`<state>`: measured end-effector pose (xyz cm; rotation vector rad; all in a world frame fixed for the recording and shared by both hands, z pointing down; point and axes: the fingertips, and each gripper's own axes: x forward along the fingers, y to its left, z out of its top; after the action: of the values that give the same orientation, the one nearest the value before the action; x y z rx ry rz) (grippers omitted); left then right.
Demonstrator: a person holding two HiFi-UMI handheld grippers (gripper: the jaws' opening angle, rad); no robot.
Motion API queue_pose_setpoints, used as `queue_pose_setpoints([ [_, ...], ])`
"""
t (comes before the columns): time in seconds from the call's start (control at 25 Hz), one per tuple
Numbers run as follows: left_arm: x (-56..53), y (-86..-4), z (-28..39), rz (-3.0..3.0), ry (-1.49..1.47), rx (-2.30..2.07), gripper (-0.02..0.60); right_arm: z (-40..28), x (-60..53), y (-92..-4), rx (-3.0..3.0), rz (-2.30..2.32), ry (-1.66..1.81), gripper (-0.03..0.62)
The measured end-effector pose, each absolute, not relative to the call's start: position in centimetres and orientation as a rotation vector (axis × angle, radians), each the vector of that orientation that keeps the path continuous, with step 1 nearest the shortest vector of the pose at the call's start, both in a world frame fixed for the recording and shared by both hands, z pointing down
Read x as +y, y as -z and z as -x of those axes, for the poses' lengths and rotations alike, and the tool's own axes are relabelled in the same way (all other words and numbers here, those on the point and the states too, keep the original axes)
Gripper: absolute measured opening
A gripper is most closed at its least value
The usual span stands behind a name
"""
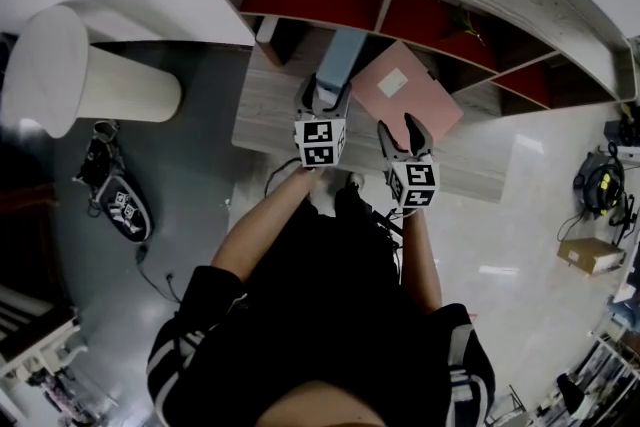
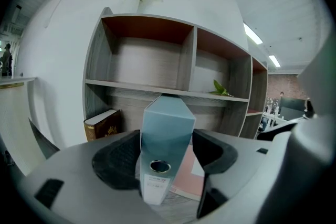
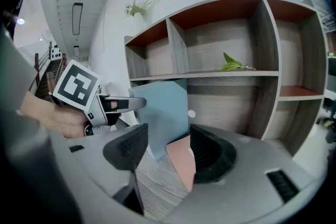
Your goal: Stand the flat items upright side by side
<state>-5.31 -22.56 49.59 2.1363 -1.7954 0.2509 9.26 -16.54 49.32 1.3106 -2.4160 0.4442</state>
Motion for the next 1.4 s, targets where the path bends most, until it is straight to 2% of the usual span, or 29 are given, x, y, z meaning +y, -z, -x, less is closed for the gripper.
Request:
queue_pose_setpoints([
  [0.32,-20.2,-48.3,6.0,-2.208,-0.221,-1.745,0.323,-9.1,-15.1,-49.1,-2.39,-1.349,-0.447,0.268],
  [0.68,-12.3,-46.2,7.9,-2.359,-0.169,-1.583,0.321,-8.7,-10.4,-49.6,-2.316,-1.461,-0.474,0.268],
  [0.76,-10.7,-46.1,7.8,-2.401,-0.168,-1.535,0.285,-8.9,-9.1,-50.0,-2.285,-1.499,-0.491,0.268],
  [0.8,-9.9,-46.3,7.7,-2.418,-0.167,-1.52,0.24,-9.1,-8.4,-50.2,-2.27,-1.518,-0.501,0.268],
  [0.84,-9.2,-46.5,7.6,-2.428,-0.156,-1.501,0.151,-9.4,-7.7,-50.4,-2.255,-1.536,-0.513,0.268],
  [0.88,-8.6,-46.8,7.3,-2.433,-0.137,-1.475,0.091,-9.6,-7.1,-50.6,-2.242,-1.554,-0.524,0.268],
  [0.96,-7.5,-47.3,6.6,-2.436,-0.113,-1.418,0.053,-10.3,-6.0,-50.8,-2.217,-1.582,-0.543,0.268],
  [1.16,-6.3,-47.5,4.4,-2.449,-0.126,-1.366,0.025,-12.8,-5.0,-51.0,-2.192,-1.62,-0.571,0.268],
  [1.4,-6.6,-48.9,-0.3,-2.416,-0.178,-1.347,0.021,-17.4,-6.9,-51.9,-2.21,-1.575,-0.576,0.268],
])
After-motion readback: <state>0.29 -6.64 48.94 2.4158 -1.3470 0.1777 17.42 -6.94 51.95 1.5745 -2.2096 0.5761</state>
